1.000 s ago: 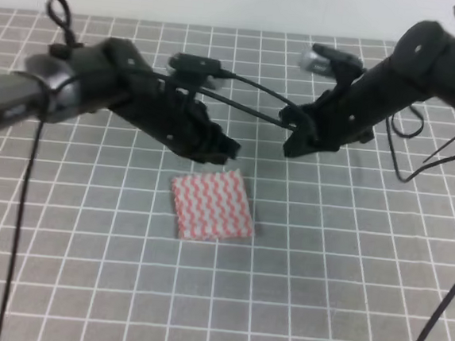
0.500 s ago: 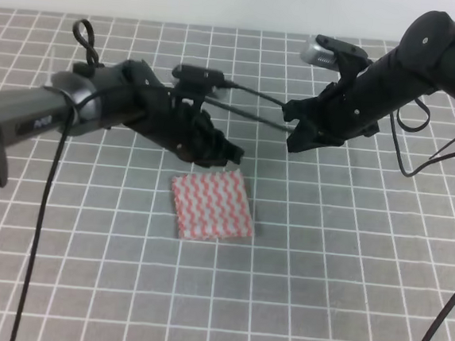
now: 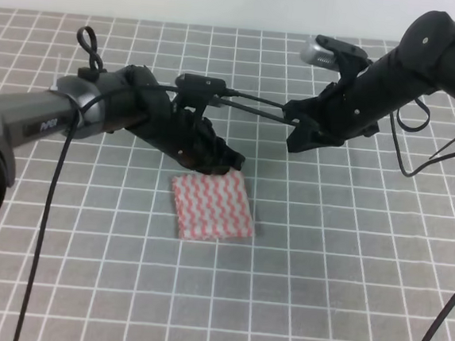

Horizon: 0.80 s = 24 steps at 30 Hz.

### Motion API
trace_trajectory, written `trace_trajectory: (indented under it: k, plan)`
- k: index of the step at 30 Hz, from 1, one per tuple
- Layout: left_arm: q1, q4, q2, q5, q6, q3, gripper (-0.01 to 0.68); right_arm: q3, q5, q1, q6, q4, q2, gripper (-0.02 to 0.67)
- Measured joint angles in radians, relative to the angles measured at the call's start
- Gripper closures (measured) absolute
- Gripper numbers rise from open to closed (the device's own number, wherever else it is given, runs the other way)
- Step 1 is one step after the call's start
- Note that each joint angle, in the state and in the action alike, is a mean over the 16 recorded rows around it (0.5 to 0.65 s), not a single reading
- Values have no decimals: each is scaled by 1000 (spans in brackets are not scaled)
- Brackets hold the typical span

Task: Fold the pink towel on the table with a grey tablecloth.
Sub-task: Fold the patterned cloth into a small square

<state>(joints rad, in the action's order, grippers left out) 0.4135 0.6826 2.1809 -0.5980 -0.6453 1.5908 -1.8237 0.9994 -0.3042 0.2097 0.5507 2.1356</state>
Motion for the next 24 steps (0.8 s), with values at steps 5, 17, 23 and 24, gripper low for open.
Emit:
trace_trajectory:
  k: [5, 17, 23, 24]
  plan:
    - [2, 20, 0, -16, -24, 0, 673, 0, -1, 0, 0, 0, 0, 666]
    - [28, 48, -1, -18, -95, 14, 674, 0, -2, 0, -1, -1, 0, 666]
    - [35, 32, -25, -13, -102, 42, 673, 0, 5, 1, -1, -8, -4, 665]
    - [35, 27, -34, -11, -99, 45, 673, 0, 9, 1, -1, -13, -5, 665]
